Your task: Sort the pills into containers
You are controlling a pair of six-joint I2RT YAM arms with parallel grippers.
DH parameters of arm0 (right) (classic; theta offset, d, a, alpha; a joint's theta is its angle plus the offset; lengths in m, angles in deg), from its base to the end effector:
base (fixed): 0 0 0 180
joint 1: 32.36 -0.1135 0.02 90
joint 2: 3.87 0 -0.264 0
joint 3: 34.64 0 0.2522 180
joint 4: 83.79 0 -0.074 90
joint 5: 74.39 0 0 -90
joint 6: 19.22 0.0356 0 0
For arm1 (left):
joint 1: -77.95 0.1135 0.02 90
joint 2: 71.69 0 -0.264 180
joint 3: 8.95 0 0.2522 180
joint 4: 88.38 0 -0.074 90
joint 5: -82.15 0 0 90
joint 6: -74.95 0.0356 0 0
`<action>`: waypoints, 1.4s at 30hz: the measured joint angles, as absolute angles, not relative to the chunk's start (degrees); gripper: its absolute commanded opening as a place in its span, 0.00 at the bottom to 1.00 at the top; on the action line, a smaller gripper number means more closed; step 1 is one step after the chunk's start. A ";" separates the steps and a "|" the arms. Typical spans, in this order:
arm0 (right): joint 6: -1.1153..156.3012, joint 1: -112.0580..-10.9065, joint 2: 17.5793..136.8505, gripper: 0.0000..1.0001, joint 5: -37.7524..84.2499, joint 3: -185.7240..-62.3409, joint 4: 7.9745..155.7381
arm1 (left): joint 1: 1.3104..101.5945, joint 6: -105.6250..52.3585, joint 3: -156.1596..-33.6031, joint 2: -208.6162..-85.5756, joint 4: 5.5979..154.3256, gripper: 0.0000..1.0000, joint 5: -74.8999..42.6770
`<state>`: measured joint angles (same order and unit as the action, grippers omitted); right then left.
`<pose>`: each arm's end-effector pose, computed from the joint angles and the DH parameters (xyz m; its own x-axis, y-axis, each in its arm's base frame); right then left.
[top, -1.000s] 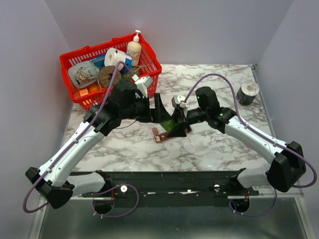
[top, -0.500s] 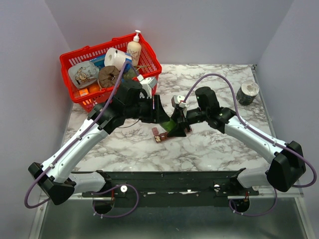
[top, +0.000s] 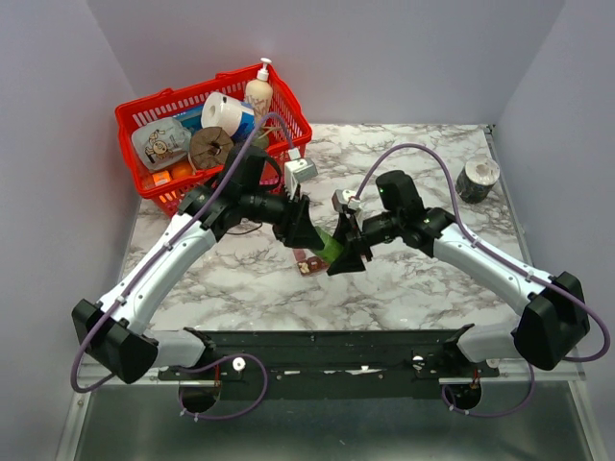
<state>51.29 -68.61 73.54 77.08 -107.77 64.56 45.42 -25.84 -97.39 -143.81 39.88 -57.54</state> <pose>0.2135 0.1953 0.2989 -0.1605 -0.3153 -0.9353 -0.9650 -0.1492 0.2158 0.2047 -0.1627 0.3794 -0.6432 0.2666 -0.7178 0.7649 0.2659 -0.5867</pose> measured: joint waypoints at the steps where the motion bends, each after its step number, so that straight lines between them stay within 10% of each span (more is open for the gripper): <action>1: 51.34 -68.61 73.52 0.00 77.50 -107.66 64.21 | 45.61 -23.81 -98.44 -144.83 38.33 0.41 -58.90; 6: 51.58 -68.50 73.52 0.01 78.50 -107.27 62.77 | 45.61 -11.85 -103.77 -149.51 28.43 0.55 -62.33; 12: 52.41 -68.52 73.69 0.01 81.36 -107.20 66.24 | 44.67 -10.28 -102.06 -147.72 27.71 0.99 -62.74; 42: 44.87 -69.20 71.01 0.01 64.14 -108.23 69.09 | 41.86 -61.95 -92.14 -132.59 44.49 0.99 -23.90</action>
<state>44.87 -69.20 71.01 64.14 -108.23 69.09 41.86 -61.95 -92.14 -132.59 44.49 -23.90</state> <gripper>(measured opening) 0.594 0.987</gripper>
